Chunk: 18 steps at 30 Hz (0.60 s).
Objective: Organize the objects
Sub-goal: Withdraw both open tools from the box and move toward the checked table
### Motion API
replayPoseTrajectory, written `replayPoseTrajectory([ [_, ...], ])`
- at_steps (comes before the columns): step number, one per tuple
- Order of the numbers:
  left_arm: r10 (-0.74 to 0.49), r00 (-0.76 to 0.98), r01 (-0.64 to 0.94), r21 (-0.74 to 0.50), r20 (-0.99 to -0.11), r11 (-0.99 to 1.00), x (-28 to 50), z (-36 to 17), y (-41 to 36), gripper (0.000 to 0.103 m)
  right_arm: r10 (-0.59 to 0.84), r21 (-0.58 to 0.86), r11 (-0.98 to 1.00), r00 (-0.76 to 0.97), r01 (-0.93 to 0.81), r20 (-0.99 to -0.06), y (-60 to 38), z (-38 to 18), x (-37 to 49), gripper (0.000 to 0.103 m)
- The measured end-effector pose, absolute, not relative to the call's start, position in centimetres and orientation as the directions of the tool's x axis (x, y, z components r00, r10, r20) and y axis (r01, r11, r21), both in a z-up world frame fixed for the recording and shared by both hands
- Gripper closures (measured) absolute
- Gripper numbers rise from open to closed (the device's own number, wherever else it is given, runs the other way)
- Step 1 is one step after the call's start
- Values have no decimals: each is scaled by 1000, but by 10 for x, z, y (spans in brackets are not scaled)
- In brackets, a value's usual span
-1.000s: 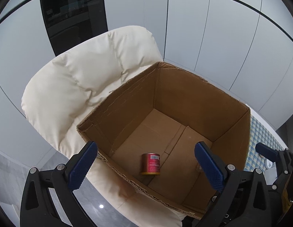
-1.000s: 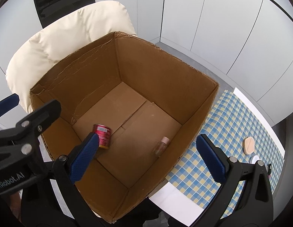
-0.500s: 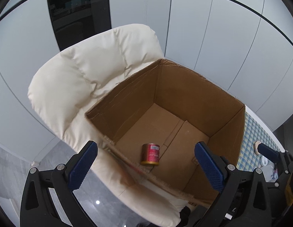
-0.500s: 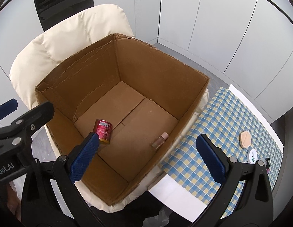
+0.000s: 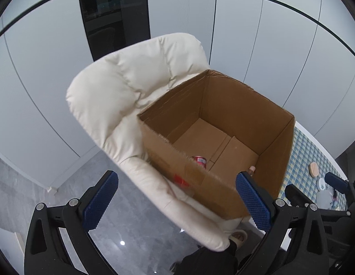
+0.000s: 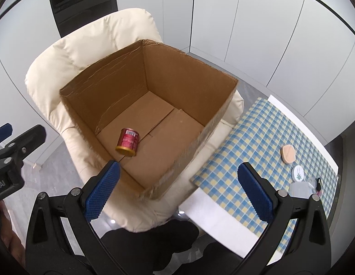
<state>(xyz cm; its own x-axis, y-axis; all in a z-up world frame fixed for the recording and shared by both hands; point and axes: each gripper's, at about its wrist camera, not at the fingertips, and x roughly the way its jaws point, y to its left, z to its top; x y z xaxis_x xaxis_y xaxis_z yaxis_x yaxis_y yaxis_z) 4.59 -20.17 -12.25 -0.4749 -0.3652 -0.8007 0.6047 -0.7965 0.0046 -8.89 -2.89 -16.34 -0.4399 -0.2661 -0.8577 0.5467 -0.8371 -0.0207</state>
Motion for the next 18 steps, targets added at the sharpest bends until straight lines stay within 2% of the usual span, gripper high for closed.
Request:
replayPoseTrajectory([
  [6, -408, -470, 618, 39, -783, -786, 81, -111, -188, 1, -280, 10, -844, -426, 536, -860, -9, -155, -64, 0],
  [12, -474, -430, 619, 132, -768, -774, 115, -108, -167, 1, -270, -7, -840, -429, 542, -862, 3, -144, -35, 0],
  [16, -445, -430, 611, 111, -785, -784, 133, -113, -161, 1, -283, 2, -836, -428, 548, -859, 11, -136, -14, 0],
  [18, -381, -444, 596, 51, -811, -801, 143, -117, -162, 1, -302, 23, -832, -418, 554, -857, 13, -134, -5, 0],
])
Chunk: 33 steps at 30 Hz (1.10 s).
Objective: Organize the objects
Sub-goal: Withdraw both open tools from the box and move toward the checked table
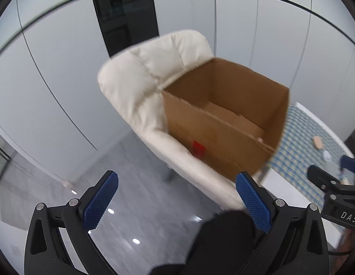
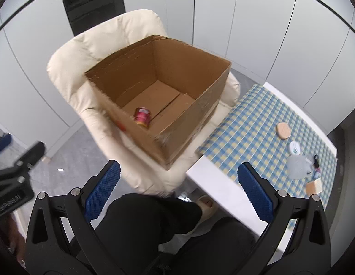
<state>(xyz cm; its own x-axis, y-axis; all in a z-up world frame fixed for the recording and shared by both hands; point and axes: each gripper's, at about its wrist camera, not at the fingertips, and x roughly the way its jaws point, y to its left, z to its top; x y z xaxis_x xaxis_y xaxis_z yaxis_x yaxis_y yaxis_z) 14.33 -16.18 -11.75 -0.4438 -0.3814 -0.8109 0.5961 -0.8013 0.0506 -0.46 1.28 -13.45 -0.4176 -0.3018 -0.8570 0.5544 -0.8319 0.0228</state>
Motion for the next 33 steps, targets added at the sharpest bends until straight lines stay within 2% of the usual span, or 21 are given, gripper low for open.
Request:
replayPoseTrajectory([
  [3, -345, -445, 599, 12, -827, -801, 157, -123, -161, 1, -303, 5, -820, -425, 573, -853, 14, -134, 13, 0],
  [16, -376, -484, 607, 6, -790, -794, 191, -122, -135, 1, -315, -5, -807, -437, 591, -843, 40, -140, 63, 0],
  [21, -333, -523, 613, -75, -784, -787, 208, -129, -126, 1, -329, 1, -802, -441, 597, -835, 53, -143, 79, 0],
  [28, -360, -501, 613, -30, -787, -790, 227, -143, -101, 1, -325, -4, -799, -437, 602, -839, 77, -160, 106, 0],
  [33, -327, -485, 630, -65, -811, -774, 240, -153, -90, 1, -304, -12, -812, -439, 584, -845, 94, -162, 118, 0],
])
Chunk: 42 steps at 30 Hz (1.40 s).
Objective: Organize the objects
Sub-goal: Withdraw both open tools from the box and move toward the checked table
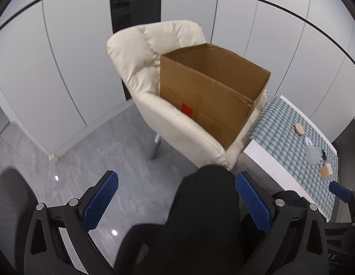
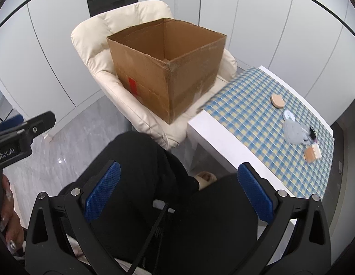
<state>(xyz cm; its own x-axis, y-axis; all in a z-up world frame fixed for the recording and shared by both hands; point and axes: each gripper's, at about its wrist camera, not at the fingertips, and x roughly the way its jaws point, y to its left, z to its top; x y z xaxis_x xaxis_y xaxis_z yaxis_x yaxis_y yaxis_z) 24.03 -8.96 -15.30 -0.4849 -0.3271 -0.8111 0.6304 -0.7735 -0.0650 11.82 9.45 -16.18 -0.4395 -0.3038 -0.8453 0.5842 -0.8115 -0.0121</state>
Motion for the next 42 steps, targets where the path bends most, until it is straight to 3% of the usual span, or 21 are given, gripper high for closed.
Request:
replayPoseTrajectory([
  [18, -294, -482, 600, -66, -825, -798, 226, -157, -87, 1, -273, -18, -853, -474, 521, -837, 115, -157, 107, 0],
  [42, -159, -537, 305, -14, -829, -952, 144, -160, -7, 2, -118, -16, -971, -535, 238, -837, 213, -155, 94, 0],
])
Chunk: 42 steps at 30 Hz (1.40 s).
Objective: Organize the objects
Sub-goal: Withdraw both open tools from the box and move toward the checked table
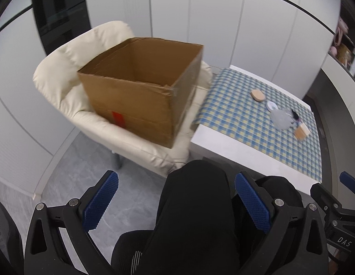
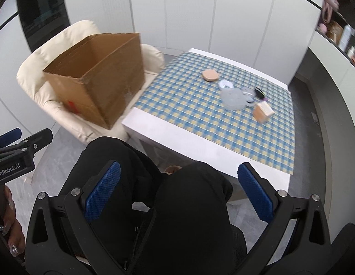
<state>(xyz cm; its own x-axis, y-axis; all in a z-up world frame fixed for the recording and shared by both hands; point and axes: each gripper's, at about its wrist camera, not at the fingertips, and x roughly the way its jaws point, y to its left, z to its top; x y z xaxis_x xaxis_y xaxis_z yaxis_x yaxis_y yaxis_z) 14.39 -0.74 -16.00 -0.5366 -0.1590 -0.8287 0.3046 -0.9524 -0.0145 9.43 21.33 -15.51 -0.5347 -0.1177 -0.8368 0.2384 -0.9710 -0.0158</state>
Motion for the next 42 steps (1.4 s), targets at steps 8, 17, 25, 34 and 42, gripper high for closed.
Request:
replayPoseTrajectory([
  [8, -163, -562, 239, 30, -811, -971, 129, -154, 14, 2, -70, -18, -988, -548, 154, -833, 249, -151, 103, 0],
  [17, -106, -568, 142, 29, -816, -989, 116, -159, 49, 1, -16, -26, -997, -550, 69, -835, 284, -151, 110, 0],
  [25, -51, -572, 60, 20, -819, -998, 101, -159, 79, 1, 29, -30, -1000, -544, -6, -838, 311, -152, 115, 0],
  [34, -1, -572, -6, 5, -820, -1000, 83, -163, 110, 2, 81, -43, -996, -526, -83, -847, 341, -154, 119, 0],
  [42, 2, -599, -46, 32, -801, -998, 64, -160, 132, 1, 100, -42, -992, -518, -123, -850, 359, -161, 112, 0],
])
